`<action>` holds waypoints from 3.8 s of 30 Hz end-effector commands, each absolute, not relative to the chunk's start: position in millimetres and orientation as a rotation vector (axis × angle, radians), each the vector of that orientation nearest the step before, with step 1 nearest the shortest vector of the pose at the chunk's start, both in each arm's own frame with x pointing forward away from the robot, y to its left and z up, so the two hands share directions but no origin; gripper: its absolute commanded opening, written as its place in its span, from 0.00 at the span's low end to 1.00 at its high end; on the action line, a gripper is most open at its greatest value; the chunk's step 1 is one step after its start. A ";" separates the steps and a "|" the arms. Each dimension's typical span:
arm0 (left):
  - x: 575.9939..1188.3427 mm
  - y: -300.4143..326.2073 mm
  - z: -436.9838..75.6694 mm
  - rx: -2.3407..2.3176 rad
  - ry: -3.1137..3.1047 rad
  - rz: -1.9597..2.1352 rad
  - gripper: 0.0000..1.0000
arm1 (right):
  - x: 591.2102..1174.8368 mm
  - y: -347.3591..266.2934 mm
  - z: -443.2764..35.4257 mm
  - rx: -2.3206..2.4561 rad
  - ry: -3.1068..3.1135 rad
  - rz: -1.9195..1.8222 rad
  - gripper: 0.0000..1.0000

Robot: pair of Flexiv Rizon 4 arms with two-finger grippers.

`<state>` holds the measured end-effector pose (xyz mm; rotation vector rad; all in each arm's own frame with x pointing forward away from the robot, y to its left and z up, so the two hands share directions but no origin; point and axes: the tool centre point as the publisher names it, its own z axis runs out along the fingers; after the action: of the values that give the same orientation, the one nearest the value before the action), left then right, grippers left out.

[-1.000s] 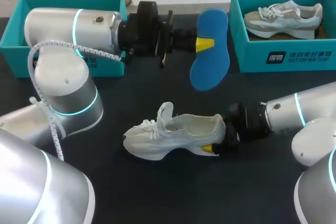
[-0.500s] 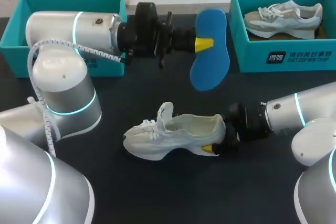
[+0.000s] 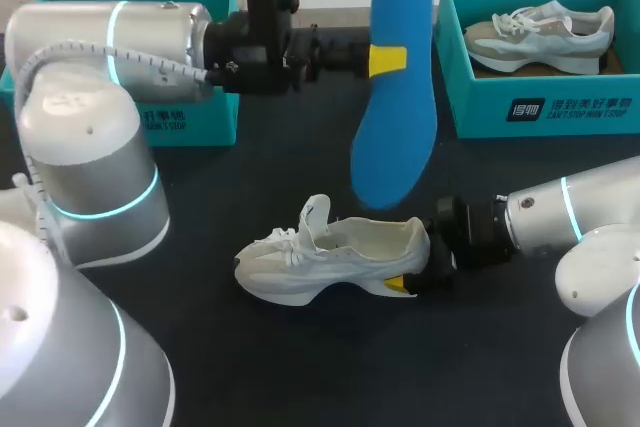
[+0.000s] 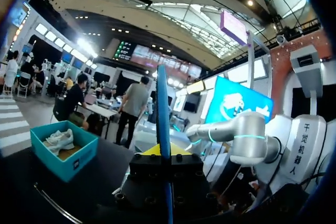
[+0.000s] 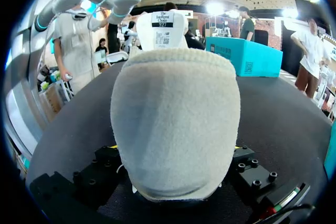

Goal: Take the shoe out of the shoebox, open the shoe tongue, remove and reinsert the insole, then place the shoe into the shoebox

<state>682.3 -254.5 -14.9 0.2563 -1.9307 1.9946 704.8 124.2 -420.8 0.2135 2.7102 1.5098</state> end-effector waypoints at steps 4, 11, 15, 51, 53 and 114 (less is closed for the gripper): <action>672.1 -244.9 -13.3 0.567 -1.797 1.775 0.00 | 705.2 130.0 -426.7 0.217 2.712 1.504 0.00; 669.6 -245.0 -9.4 0.632 -1.815 1.764 0.00 | 705.2 130.0 -426.7 0.217 2.712 1.504 0.00; 669.6 -245.0 -9.4 0.632 -1.815 1.764 0.00 | 705.2 130.0 -426.7 0.217 2.712 1.504 0.00; 635.7 -287.4 13.4 0.684 -1.698 1.771 0.00 | 705.2 130.0 -426.7 0.217 2.712 1.504 0.00; 635.1 -287.1 14.0 0.680 -1.695 1.764 0.00 | 705.2 130.0 -426.7 0.217 2.712 1.504 0.00; 628.5 -261.8 8.3 0.627 -1.642 1.674 0.00 | 705.2 130.0 -426.7 0.217 2.712 1.504 0.00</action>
<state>629.4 -262.3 9.3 0.6264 -1.6433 1.6719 704.7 124.2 -420.8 0.2136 2.7102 1.5098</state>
